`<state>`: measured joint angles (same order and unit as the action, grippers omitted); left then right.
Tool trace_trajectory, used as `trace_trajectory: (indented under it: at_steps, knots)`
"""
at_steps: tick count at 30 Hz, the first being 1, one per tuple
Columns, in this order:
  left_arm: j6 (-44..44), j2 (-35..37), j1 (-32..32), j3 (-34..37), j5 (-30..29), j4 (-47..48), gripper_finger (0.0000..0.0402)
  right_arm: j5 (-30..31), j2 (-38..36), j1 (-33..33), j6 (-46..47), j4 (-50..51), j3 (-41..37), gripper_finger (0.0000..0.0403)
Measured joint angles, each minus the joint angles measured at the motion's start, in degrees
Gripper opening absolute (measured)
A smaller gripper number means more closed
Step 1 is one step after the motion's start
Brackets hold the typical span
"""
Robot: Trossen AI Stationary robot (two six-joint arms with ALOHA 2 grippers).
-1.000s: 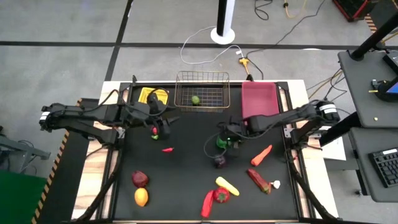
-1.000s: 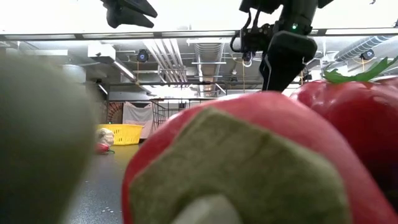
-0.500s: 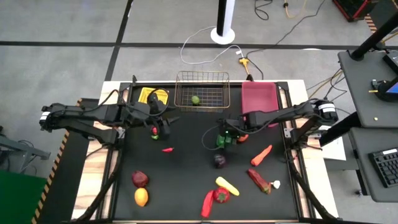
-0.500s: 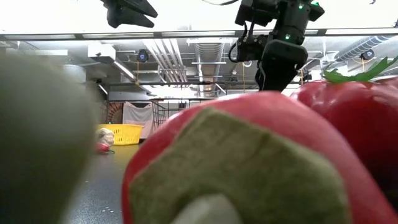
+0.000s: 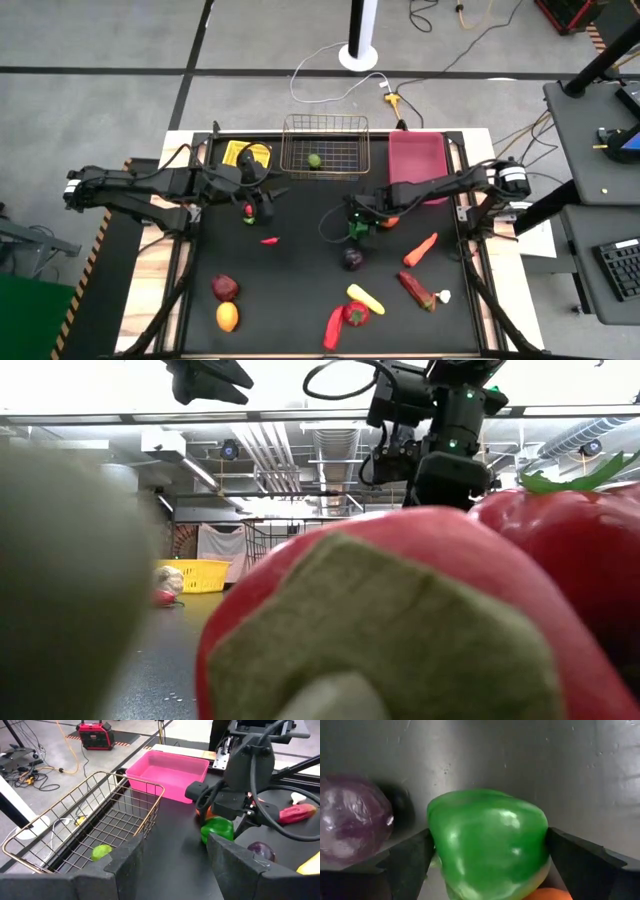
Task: Sort produce into baskets
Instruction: Put the large green bell pepper into the pink bin
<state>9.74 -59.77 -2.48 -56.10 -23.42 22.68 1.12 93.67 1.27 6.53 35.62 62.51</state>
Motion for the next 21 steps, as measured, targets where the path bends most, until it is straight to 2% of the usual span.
trace_trajectory:
  at_steps: [5,15,21]
  knots:
    - [-0.1,0.0,0.0,0.0,0.0,-0.1,0.0200,-1.0,0.0,0.6,-0.2,-0.7,0.0,0.0360]
    - [-0.1,0.0,0.0,0.0,0.0,-0.1,0.0200,-3.1,-0.6,1.4,-1.2,-0.6,-0.1,0.0312]
    - [-0.1,0.0,0.0,0.0,0.0,-0.1,0.0200,-3.3,-3.3,1.4,-1.0,-0.3,-0.3,0.0303]
